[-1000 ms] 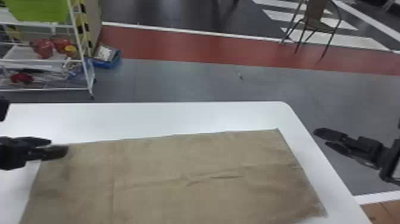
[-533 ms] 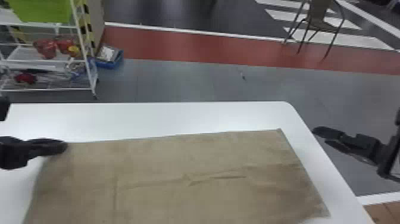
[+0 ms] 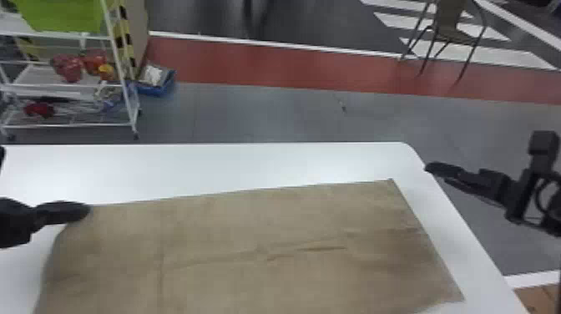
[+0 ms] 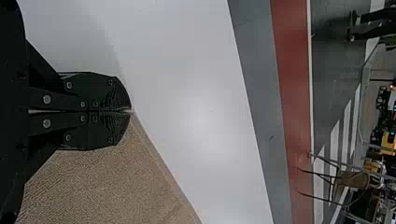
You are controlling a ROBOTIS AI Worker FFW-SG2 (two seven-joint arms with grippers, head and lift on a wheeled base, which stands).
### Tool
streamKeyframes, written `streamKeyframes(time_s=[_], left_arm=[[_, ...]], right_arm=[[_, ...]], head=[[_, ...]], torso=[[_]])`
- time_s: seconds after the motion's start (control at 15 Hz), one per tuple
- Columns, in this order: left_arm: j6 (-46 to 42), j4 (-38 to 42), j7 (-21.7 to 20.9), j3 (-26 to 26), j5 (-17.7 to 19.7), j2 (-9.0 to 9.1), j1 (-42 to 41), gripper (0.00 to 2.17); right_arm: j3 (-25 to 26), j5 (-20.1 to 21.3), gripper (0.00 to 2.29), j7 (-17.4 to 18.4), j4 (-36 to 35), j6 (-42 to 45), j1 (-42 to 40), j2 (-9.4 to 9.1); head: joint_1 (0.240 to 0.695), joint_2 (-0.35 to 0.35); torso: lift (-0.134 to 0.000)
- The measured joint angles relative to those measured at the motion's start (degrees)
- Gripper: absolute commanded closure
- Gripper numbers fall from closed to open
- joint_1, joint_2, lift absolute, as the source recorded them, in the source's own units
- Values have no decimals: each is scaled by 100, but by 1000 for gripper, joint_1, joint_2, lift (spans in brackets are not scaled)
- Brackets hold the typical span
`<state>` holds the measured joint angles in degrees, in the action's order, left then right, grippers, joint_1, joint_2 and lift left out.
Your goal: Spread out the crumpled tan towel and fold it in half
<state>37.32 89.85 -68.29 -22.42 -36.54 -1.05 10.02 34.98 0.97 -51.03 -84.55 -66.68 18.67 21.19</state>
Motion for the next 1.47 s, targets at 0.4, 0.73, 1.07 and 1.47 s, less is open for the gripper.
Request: streamKeyframes(time_s=[0.4, 0.73, 1.07, 1.47], left_arm=[[-153, 221, -58, -51, 60, 1, -196, 1555], [-370, 234, -67, -47, 125, 0, -228, 1555], [-469, 227, -96, -36, 136, 0, -229, 1555], [-491, 220, -158, -25, 129, 0, -229, 1555]], right_arm=[[-663, 623, 194, 208, 1408, 1482, 696, 39], [-1217, 915, 319, 385, 2014, 2004, 877, 141], [-1607, 1100, 407, 376, 2261, 2029, 878, 136], [-1781, 1139, 552, 376, 2349, 2148, 877, 104]], head=[[695, -190], [695, -189], [695, -177], [695, -170]], torso=[[-121], [-121], [-121], [-121]])
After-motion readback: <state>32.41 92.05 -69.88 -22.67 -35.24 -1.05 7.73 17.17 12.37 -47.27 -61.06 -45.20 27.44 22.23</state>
